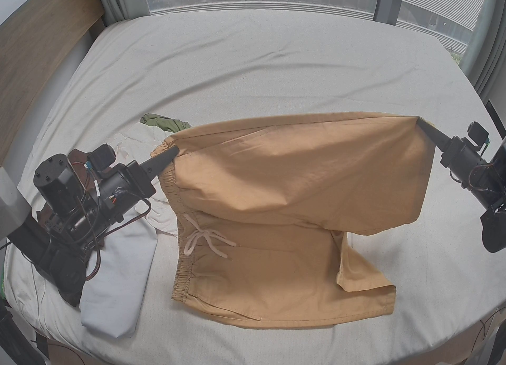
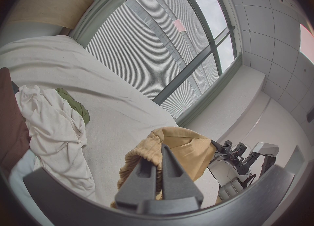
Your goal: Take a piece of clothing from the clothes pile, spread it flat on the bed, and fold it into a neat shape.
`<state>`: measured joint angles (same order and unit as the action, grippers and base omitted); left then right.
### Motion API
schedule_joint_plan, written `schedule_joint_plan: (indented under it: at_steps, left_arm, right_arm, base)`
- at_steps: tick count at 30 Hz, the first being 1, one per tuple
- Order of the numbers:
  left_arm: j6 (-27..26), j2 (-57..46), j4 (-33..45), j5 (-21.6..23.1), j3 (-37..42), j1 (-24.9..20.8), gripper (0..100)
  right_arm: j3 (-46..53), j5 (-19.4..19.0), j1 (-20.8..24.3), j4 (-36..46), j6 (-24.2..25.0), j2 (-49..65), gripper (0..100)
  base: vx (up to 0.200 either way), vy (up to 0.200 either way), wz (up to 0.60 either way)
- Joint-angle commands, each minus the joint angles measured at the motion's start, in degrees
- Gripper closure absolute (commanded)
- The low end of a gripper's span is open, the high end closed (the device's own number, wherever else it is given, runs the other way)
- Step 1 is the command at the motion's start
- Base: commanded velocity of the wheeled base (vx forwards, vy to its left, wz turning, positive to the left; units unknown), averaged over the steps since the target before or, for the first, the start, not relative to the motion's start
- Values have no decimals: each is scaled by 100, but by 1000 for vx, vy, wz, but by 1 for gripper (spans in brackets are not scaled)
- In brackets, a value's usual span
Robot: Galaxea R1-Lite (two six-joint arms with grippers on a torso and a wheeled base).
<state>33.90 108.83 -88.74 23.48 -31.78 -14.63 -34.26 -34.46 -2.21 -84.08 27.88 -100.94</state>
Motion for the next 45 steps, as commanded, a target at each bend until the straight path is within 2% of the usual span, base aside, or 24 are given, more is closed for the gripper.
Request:
schedule_joint_plan:
  at_steps: [1, 9, 23, 45]
  left_arm:
    - [2, 447, -3, -159, -355, 74, 100]
    - [11, 824, 5, -353, -724, 83, 100]
    - [29, 1501, -3, -379, -1506, 74, 100]
    - [90, 2055, 5, -414, -2166, 127, 100]
  right_arm:
    - [-406, 1, -43, 216, -2, -242, 100]
    - [-1030, 1, -87, 498, -2, -673, 100]
    - [-2024, 10, -131, 779, 25, -1640, 100]
    - [-2542, 19, -122, 805, 25, -2149, 100]
  base:
    - [0, 0, 0]
    - [0, 0, 0]
    - [0, 0, 0]
    - [0, 0, 0]
